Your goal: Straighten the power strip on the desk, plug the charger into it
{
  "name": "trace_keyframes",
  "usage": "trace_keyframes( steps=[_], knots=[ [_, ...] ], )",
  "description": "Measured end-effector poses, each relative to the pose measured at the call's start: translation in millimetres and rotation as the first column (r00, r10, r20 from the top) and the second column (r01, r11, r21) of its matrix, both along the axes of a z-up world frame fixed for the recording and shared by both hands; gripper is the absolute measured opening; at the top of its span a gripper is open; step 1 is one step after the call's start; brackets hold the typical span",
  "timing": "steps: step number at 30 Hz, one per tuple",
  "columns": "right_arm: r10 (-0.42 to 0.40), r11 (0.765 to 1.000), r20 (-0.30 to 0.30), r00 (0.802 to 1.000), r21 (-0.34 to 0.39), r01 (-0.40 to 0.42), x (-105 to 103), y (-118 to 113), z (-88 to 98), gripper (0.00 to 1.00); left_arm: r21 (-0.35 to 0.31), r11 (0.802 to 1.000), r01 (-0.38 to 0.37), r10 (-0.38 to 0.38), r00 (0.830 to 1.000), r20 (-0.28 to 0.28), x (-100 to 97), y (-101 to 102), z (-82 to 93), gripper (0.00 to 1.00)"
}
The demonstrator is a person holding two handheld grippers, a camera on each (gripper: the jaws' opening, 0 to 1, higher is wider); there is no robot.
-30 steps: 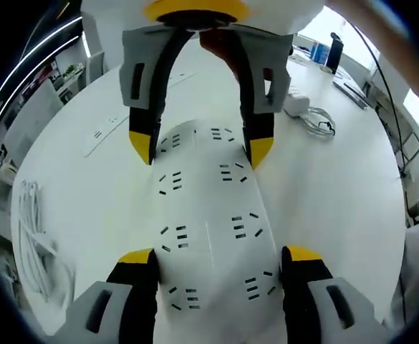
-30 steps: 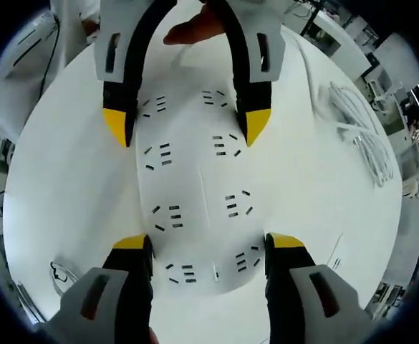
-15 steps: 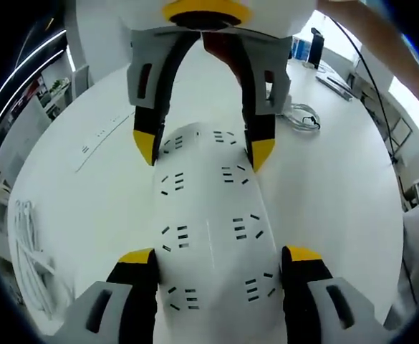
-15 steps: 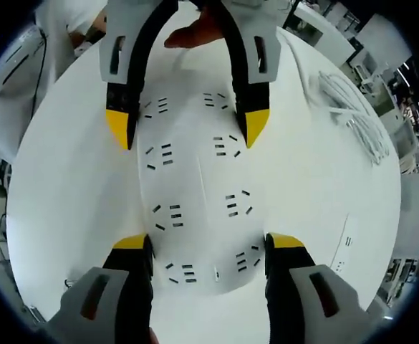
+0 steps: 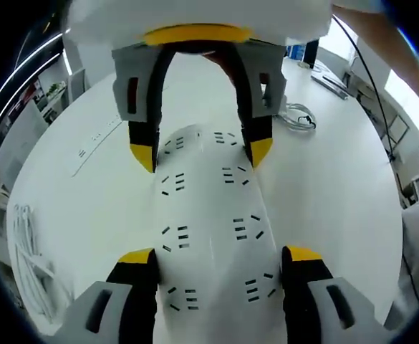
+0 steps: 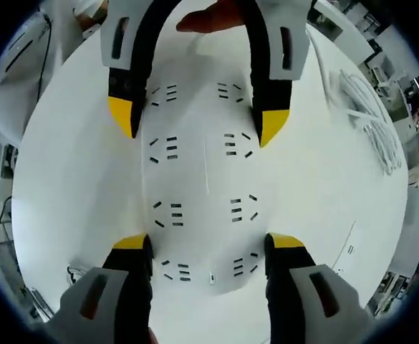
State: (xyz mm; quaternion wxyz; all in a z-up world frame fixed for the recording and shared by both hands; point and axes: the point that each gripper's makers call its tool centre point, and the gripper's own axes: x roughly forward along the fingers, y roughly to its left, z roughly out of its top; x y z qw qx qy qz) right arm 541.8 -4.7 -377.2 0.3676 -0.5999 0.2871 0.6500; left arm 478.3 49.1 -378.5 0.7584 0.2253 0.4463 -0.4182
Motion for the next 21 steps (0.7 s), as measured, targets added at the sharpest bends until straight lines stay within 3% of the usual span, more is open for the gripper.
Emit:
trace_keyframes(
  steps=[10, 21],
  knots=[
    [-0.059, 0.998, -0.002, 0.998, 0.004, 0.059, -6.4, -6.2, 2.7, 0.62, -0.003, 0.999, 0.033, -0.033, 0.999, 0.003, -2.9, -2.0, -0.4, 0.71],
    [-0.148, 0.988, -0.017, 0.989, 0.030, 0.149, -30.7, -18.4, 2.2, 0.62, -0.002, 0.997, 0.083, -0.083, 0.997, 0.005, -10.2, -5.6, 0.2, 0.71]
  ],
)
